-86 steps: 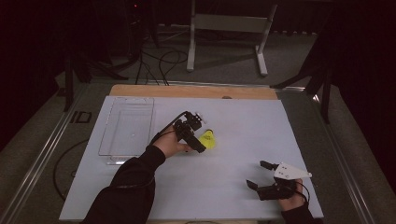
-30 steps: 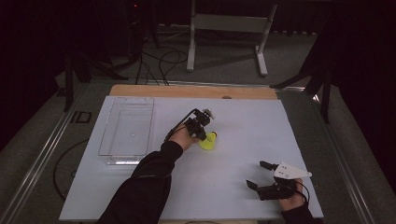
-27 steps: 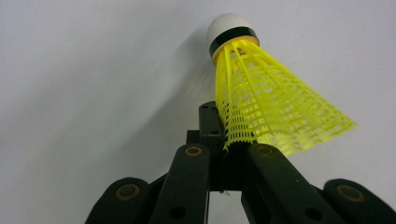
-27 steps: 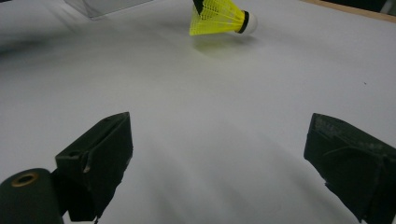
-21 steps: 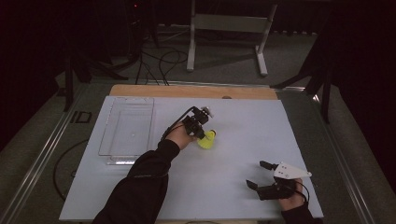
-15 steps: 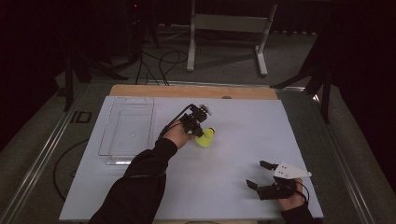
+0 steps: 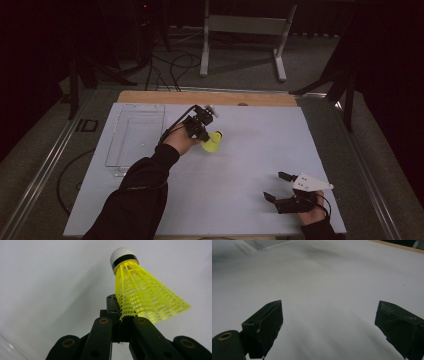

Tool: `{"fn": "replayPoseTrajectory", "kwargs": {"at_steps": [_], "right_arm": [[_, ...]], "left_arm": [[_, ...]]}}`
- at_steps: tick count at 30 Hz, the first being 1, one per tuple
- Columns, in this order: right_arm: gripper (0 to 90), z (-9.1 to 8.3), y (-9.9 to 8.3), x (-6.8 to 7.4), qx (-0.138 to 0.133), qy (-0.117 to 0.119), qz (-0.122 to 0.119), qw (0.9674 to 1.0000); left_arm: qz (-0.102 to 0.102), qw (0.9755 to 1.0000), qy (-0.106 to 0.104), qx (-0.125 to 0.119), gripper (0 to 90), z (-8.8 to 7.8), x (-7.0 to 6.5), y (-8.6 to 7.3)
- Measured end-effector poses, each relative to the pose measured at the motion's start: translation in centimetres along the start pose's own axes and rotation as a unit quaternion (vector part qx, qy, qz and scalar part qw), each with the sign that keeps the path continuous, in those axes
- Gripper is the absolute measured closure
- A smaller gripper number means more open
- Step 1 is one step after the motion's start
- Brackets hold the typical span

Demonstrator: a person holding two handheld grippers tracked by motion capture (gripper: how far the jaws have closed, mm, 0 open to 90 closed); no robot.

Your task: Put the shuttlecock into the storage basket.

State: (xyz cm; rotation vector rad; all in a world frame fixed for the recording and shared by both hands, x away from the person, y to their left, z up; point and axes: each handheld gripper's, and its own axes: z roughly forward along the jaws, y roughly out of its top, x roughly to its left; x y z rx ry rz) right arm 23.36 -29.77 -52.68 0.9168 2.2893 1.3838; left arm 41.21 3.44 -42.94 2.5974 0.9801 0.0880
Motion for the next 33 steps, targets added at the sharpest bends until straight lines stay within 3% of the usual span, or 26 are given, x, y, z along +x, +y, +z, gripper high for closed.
{"fn": "replayPoseTrajectory", "kwargs": {"at_steps": [8,21,26,33], "right_arm": [[8.3,0.1,0.1,0.0,0.0,0.0,0.001,1.0],[8.3,0.3,0.1,0.1,0.005,-0.002,0.0,1.0],[8.3,0.3,0.1,0.0,0.003,-0.002,0.001,1.0],[8.3,0.3,0.2,0.0,-0.002,-0.003,0.001,1.0]], "left_arm": [[0.0,1.0,0.007,-0.005,90.0,-1.8,0.6,-0.6],[-0.019,0.9993,0.019,-0.024,90.0,-4.4,1.8,-1.5],[-0.025,0.9988,0.033,-0.023,90.0,-5.3,2.5,-1.9],[-0.034,0.9984,0.038,-0.026,90.0,-6.6,3.6,-3.0]]}}
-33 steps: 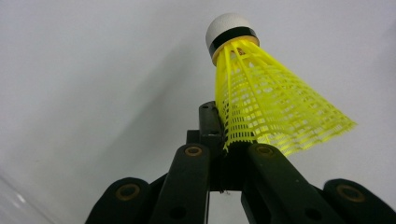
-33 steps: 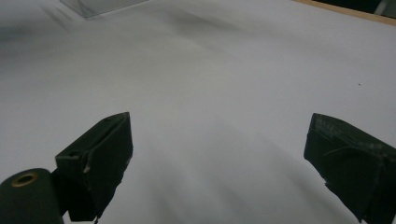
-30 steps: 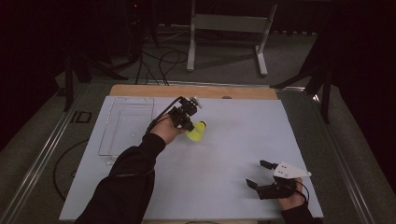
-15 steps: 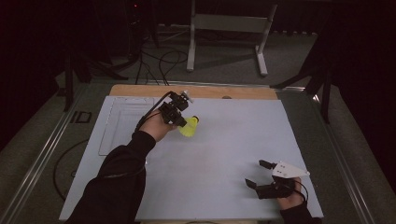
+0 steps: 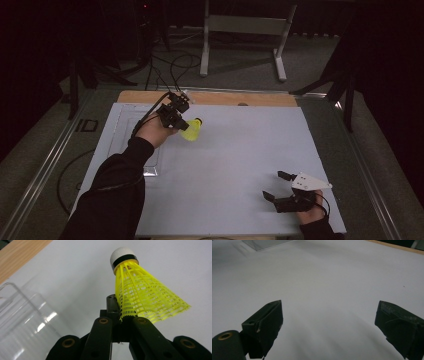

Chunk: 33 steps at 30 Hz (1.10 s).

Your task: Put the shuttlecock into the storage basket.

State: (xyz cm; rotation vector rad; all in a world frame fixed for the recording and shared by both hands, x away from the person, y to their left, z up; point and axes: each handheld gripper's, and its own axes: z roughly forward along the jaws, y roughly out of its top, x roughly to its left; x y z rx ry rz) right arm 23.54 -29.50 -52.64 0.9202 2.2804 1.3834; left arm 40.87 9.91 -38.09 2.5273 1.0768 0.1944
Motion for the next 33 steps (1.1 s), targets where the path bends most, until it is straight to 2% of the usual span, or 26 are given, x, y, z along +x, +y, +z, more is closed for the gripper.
{"fn": "replayPoseTrajectory", "kwargs": {"at_steps": [9,18,26,29,33], "right_arm": [[8.3,0.0,0.1,0.0,-0.003,0.002,0.001,1.0],[8.3,0.0,0.1,0.0,-0.004,0.001,0.0,1.0],[8.3,0.0,0.1,0.1,-0.003,-0.001,-0.001,1.0],[8.3,0.0,0.1,0.1,-0.003,-0.001,-0.001,1.0],[8.3,0.0,0.2,0.1,-0.001,-0.001,-0.002,1.0]], "left_arm": [[-0.026,0.9995,0.007,-0.013,90.0,-2.1,2.1,-1.6],[-0.044,0.9986,0.023,-0.021,90.0,-3.5,3.5,-2.7],[-0.063,0.9969,0.042,-0.021,90.0,-4.7,4.8,-4.1],[-0.072,0.9963,0.042,-0.024,90.0,-5.1,5.4,-4.7],[-0.086,0.9945,0.051,-0.029,90.0,-5.6,6.1,-5.5]]}}
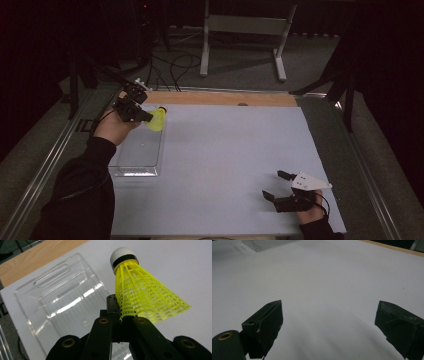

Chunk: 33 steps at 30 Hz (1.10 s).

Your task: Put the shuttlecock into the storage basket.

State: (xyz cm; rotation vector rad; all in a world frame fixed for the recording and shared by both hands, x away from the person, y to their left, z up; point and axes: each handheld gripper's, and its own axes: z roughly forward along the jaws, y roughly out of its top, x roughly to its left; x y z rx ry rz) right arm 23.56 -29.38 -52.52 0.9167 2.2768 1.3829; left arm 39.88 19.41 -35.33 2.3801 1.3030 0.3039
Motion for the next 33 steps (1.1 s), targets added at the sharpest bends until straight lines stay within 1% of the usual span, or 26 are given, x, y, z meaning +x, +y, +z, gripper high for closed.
{"fn": "replayPoseTrajectory", "kwargs": {"at_steps": [5,6,7,9,11,12,14,15,16,22,25,26,28,31,33], "right_arm": [[8.3,0.1,0.0,0.0,0.002,0.001,0.0,1.0],[8.3,0.1,0.0,0.0,0.002,0.0,0.0,1.0],[8.3,0.1,0.0,0.0,0.002,0.0,0.0,1.0],[8.3,0.1,0.0,0.0,0.002,0.0,0.0,1.0],[8.3,0.1,0.0,0.0,0.002,0.0,0.0,1.0],[8.3,0.2,0.0,0.0,0.003,-0.001,0.0,1.0],[8.3,0.2,0.0,0.0,0.004,-0.001,-0.002,1.0],[8.3,0.2,0.0,0.0,0.004,-0.001,-0.003,1.0],[8.3,0.2,0.0,0.0,0.004,-0.001,-0.002,1.0],[8.3,0.2,0.0,0.0,0.005,-0.001,-0.002,1.0],[8.3,0.2,0.0,0.0,0.004,-0.001,-0.002,1.0],[8.3,0.2,0.0,-0.1,0.004,-0.001,-0.002,1.0],[8.3,0.1,0.0,-0.1,0.004,-0.001,-0.001,1.0],[8.3,0.1,0.0,0.0,0.002,-0.001,0.0,1.0],[8.3,0.1,0.0,-0.1,0.003,-0.001,-0.001,1.0]], "left_arm": [[-0.016,0.9999,0.002,-0.005,90.0,-0.2,0.8,-0.7],[-0.017,0.9999,0.0,-0.004,90.0,-0.1,1.0,-0.9],[-0.02,0.9998,0.005,-0.004,90.0,0.0,1.1,-1.0],[-0.025,0.9997,0.003,-0.004,90.0,0.3,1.4,-1.3],[-0.033,0.9995,0.004,-0.004,90.0,0.7,1.5,-1.6],[-0.036,0.9994,0.0,-0.005,90.0,1.0,1.6,-1.8],[-0.04,0.9992,0.003,-0.005,90.0,1.5,1.8,-2.1],[-0.043,0.9991,-0.001,-0.004,90.0,1.7,1.8,-2.2],[-0.043,0.9991,0.0,-0.005,90.0,1.9,1.9,-2.3],[-0.059,0.9983,-0.003,-0.003,90.0,3.1,2.3,-2.9],[-0.059,0.9983,-0.001,-0.006,90.0,3.7,2.3,-3.2],[-0.06,0.9982,-0.003,-0.004,90.0,3.9,2.3,-3.3],[-0.063,0.998,0.0,-0.003,90.0,4.4,2.4,-3.5],[-0.066,0.9978,-0.001,0.002,90.0,5.1,2.4,-3.8],[-0.069,0.9976,-0.007,0.002,90.0,5.5,2.4,-4.0]]}}
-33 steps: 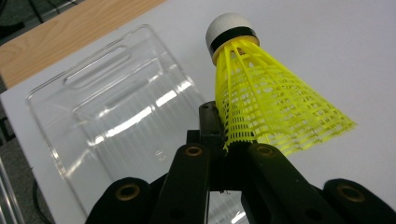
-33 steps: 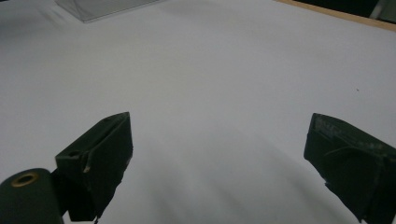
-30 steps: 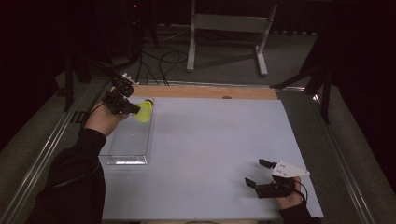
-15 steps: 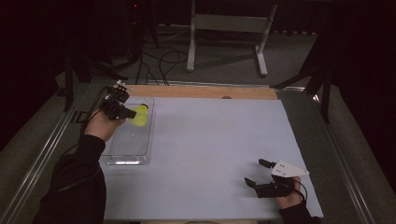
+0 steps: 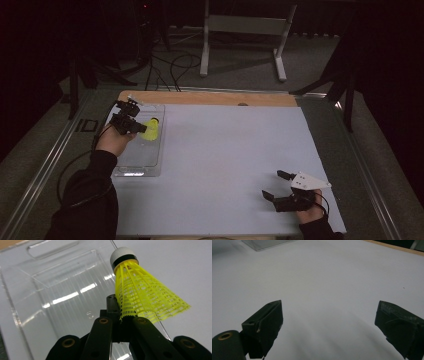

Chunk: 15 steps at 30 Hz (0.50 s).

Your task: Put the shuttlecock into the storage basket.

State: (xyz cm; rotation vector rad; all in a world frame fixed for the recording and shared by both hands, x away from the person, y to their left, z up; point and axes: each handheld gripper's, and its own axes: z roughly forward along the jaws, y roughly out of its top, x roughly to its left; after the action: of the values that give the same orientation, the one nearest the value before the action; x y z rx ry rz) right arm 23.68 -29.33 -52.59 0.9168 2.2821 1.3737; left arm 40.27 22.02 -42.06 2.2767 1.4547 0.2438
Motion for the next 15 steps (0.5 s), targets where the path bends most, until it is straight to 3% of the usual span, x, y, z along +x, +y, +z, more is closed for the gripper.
{"fn": "replayPoseTrajectory", "kwargs": {"at_steps": [15], "right_arm": [[8.3,0.0,0.0,0.0,0.001,0.001,0.002,1.0]], "left_arm": [[-0.002,0.9998,-0.009,0.018,90.0,2.4,0.3,-0.9]]}}
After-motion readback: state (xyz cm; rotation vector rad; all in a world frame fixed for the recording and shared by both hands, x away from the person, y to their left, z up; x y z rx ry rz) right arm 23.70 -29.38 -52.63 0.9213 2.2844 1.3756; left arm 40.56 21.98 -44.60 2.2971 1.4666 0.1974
